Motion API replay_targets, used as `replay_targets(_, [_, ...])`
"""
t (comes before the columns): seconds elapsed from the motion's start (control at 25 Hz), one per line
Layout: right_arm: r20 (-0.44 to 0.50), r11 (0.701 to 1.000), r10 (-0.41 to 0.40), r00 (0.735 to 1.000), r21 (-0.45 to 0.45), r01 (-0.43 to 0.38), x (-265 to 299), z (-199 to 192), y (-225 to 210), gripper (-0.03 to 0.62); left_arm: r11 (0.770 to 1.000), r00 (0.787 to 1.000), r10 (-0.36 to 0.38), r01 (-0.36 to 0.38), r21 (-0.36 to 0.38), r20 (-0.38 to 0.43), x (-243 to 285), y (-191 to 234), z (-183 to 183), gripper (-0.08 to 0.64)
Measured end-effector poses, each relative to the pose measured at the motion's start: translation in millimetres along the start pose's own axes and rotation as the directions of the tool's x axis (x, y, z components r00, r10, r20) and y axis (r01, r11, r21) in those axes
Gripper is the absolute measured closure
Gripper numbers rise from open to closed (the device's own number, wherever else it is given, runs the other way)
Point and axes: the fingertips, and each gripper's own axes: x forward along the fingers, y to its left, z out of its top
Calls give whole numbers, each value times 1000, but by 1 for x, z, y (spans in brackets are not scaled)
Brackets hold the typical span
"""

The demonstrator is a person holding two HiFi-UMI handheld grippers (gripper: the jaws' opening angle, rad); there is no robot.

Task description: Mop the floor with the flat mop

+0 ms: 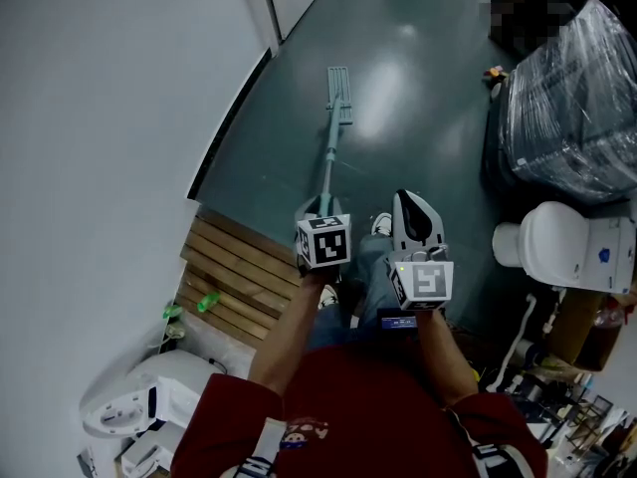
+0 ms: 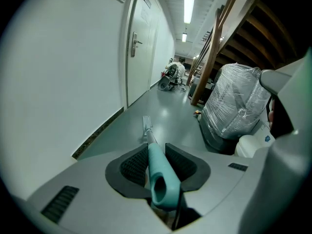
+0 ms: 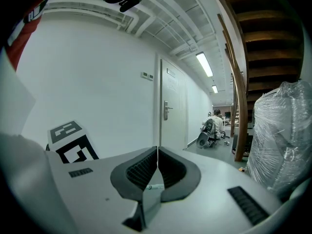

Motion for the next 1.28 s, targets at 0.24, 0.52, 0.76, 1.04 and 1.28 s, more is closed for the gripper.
replay_targets(0.24, [3,1000,-7,1000,-8,7,-14,3,6,572,1000,1000,-7,7,2,29,-28,-1,-6,434])
replay_targets(0.52, [9,1000,-14,1000,-15,14,-27,8,16,572,1000,997,-6,6,3,82,-64,5,0,436])
replay_targets(0.76, [31,999,-15,999,-36,16,-35,16,27,572,1000,992,-11,9,16,127,-88,7,10,436])
replay_targets(1.04, [62,999,-8,998,-42,11,-46,35,35,572,999,979,-15,5,50,201,-122,2,25,436])
replay_targets(1.28, [58,1000,4,998,-13,-3,-51,24,41,572,997,967,-25,6,72,253,-153,-4,30,436])
